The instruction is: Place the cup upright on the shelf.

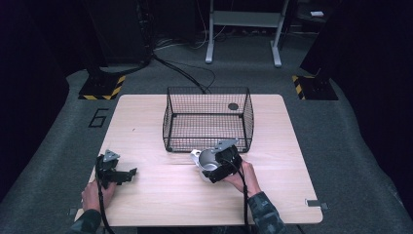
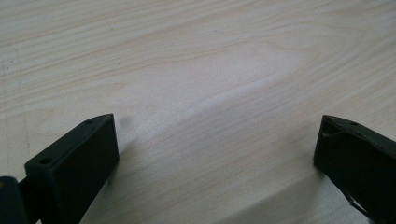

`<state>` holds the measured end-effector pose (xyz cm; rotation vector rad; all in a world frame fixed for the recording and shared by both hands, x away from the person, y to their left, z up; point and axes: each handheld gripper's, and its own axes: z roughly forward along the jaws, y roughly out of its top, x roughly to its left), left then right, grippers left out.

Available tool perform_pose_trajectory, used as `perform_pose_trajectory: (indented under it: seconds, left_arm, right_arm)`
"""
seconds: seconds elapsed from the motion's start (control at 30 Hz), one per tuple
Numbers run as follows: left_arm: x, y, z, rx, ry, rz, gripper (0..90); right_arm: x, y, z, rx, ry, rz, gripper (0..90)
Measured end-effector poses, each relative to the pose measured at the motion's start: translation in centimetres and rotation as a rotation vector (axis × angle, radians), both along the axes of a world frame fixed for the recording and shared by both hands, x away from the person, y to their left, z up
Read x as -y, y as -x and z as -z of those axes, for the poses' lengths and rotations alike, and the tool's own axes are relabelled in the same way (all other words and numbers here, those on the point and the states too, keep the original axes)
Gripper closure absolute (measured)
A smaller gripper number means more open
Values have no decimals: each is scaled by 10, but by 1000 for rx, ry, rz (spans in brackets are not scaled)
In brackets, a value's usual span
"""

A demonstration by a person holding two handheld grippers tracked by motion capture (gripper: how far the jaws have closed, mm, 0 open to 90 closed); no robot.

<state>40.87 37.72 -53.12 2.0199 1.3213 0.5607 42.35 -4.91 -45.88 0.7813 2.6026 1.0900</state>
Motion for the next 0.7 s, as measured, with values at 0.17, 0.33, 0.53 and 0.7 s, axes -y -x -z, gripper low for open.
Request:
perform_pose_trajectory:
  seconds: [0.17,0.33,0.53,0.7]
  left_arm:
    - [0,0,0,0,0,0,0]
    - [0,0,0,0,0,0,0]
    - [0,0,0,0,1,0,0]
    - [0,0,0,0,0,0,0]
  right_arm:
    - [-5,-3,1,-3,19,4,0]
    - [-7,-3,2,-7,23,10,35]
    - [-7,-3,2,4,36,7,55]
    - [-7,-2,2,12,32,14,60]
